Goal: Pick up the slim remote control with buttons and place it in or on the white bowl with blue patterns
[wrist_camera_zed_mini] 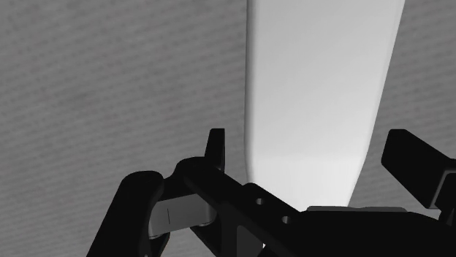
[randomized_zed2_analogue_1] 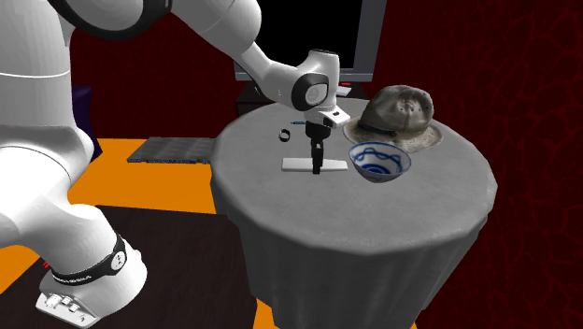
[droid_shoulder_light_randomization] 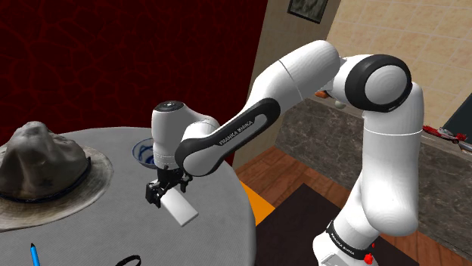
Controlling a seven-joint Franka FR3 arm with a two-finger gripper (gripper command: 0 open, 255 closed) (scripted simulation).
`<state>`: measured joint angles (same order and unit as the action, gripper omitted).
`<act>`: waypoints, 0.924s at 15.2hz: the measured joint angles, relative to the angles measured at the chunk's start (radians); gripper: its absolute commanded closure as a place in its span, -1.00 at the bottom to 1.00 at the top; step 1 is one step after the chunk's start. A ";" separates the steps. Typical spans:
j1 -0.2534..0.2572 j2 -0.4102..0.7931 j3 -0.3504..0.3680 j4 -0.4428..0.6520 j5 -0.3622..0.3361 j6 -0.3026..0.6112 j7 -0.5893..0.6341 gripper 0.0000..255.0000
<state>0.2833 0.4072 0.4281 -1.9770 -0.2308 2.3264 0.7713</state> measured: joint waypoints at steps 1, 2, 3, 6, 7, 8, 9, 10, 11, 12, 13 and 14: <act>0.000 0.000 0.000 0.000 0.000 0.000 0.000 -1.00; 0.000 0.000 0.000 0.000 0.000 0.000 0.000 1.00; 0.000 -0.001 0.000 0.000 0.000 0.000 0.000 1.00; 0.000 0.000 0.000 0.000 0.000 0.000 0.000 1.00; 0.000 0.000 0.000 0.000 0.000 0.000 0.000 1.00; 0.000 0.000 0.000 0.000 0.000 0.000 0.000 1.00; 0.000 0.000 0.000 0.000 0.000 0.000 0.000 1.00; 0.000 0.000 0.000 0.000 0.000 0.000 0.000 1.00; 0.000 0.000 0.000 0.000 0.000 0.000 0.000 1.00; 0.000 0.000 0.000 0.000 0.000 0.000 0.000 1.00; -0.001 -0.003 0.001 0.001 0.002 -0.005 -0.001 1.00; -0.002 -0.010 0.004 0.003 0.006 -0.012 -0.004 1.00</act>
<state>0.2811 0.3975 0.4316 -1.9742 -0.2246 2.3146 0.7678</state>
